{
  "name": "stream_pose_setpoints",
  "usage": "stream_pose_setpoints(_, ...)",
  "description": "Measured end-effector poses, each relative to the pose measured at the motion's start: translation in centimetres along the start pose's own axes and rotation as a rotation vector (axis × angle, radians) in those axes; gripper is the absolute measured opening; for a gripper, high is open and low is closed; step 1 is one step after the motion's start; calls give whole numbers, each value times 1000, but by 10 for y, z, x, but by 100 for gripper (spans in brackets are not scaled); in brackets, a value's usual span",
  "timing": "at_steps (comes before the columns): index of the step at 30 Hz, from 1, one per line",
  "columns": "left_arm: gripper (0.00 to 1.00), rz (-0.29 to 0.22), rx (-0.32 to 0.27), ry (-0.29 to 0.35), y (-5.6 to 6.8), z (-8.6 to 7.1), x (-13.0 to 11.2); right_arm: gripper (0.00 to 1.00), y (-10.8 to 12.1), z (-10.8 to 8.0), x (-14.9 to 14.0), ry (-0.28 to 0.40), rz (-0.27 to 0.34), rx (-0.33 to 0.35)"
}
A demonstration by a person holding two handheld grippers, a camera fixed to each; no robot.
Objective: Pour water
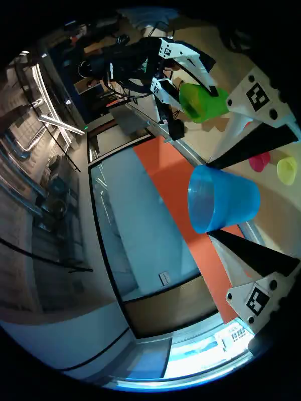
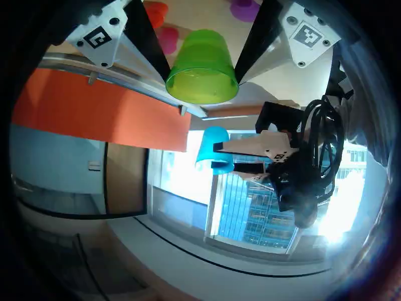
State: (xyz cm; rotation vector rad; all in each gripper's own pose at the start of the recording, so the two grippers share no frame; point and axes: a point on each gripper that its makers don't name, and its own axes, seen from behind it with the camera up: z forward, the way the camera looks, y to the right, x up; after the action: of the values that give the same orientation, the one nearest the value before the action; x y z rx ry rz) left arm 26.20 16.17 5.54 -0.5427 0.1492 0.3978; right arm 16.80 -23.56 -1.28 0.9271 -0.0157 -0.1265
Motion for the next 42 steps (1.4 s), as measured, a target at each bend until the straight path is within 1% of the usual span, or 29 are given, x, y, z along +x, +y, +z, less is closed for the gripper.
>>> stream_pose_setpoints(9,85,-159,-7,0,1,-9,-18,90,10,-13,3,0,6,-27)
stream_pose_setpoints(14,85,-253,-28,-6,6,-11,-29,90,13,-19,6,-2,4,-35)
stream_pose_setpoints(18,86,-306,-41,-16,10,-14,-39,90,15,-23,9,-5,0,-43)
stream_pose_setpoints(21,86,-322,-51,-24,15,-17,-47,90,17,-26,9,-5,-1,-49)
stream_pose_setpoints(24,85,-318,-54,-31,18,-20,-55,90,19,-29,9,-9,1,-50)
stream_pose_setpoints(29,86,-315,-68,-33,24,-24,-59,90,24,-31,10,-6,7,-60)
stream_pose_setpoints(36,86,-332,-95,-45,33,-27,-67,90,28,-34,10,-2,27,-64)
stream_pose_setpoints(42,87,-330,-109,-76,38,-31,-83,90,32,-38,-2,-34,21,-65)
